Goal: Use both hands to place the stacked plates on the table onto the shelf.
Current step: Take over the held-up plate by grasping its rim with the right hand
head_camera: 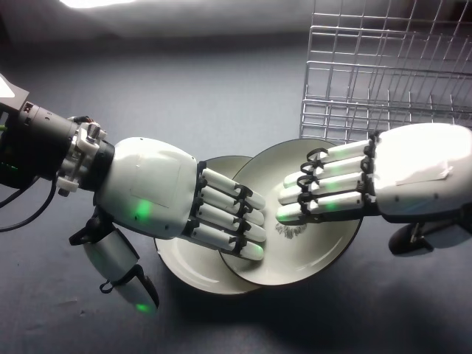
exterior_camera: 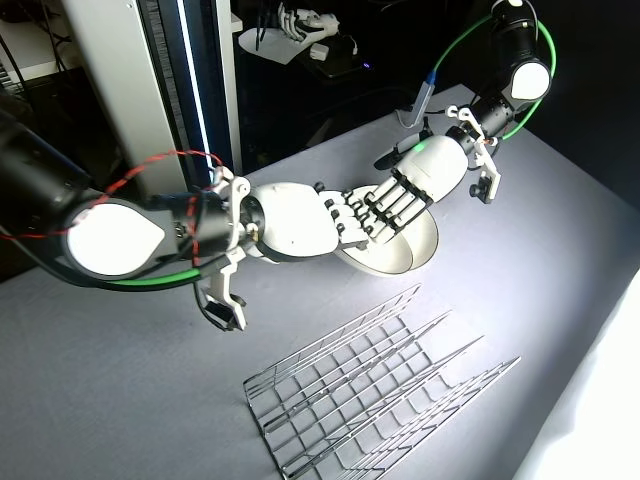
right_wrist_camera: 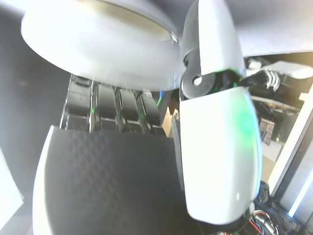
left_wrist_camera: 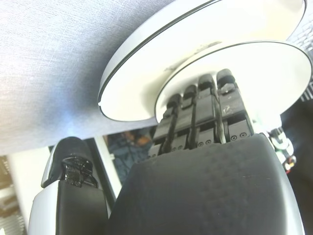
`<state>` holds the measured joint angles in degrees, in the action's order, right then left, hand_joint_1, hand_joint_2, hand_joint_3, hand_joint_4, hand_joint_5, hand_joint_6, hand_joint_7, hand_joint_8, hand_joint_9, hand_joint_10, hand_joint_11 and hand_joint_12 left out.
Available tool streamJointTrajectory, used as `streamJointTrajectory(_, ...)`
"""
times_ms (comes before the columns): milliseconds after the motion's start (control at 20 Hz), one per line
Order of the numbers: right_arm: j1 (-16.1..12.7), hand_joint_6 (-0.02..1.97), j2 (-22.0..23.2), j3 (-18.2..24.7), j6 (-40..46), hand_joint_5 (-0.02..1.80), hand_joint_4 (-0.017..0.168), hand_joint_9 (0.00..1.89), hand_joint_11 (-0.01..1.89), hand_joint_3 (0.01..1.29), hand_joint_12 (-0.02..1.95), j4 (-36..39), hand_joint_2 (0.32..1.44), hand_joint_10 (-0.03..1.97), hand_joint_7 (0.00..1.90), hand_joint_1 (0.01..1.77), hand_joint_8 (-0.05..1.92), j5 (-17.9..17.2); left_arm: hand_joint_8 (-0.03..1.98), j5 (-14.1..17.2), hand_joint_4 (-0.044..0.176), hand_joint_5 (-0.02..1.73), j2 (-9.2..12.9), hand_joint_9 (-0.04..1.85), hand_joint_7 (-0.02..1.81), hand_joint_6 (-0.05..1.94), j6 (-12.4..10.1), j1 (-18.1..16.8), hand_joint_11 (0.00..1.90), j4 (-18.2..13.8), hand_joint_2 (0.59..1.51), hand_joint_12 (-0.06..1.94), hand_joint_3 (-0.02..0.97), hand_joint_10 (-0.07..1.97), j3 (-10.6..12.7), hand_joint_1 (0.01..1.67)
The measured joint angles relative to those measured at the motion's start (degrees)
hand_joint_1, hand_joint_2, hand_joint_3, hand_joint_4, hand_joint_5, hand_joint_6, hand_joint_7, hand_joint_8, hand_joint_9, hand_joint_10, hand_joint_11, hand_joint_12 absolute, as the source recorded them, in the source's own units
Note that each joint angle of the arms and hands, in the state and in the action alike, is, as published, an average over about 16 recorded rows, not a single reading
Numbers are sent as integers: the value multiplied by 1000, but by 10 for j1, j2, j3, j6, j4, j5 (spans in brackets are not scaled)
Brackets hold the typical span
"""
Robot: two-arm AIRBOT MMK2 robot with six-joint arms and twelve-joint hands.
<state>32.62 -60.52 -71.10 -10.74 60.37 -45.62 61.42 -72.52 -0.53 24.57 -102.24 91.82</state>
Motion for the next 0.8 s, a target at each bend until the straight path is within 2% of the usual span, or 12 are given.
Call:
streamJointTrajectory(500, -8, 15, -54, -31, 0, 75, -6, 46, 19, 20, 531, -1, 976, 18, 38, 1383, 9, 26, -21, 1, -5, -9, 0, 18, -9, -17, 0, 0, 13, 0, 1110, 13, 18, 6, 1, 13)
streamJointTrajectory(800, -13, 22, -68, -41, -1, 147, -6, 120, 18, 20, 766, -3, 990, 44, 116, 1419, 17, 33, -21, 1, -5, -10, 0, 18, -9, -16, -1, -1, 13, -1, 1110, 12, 19, 5, 2, 13)
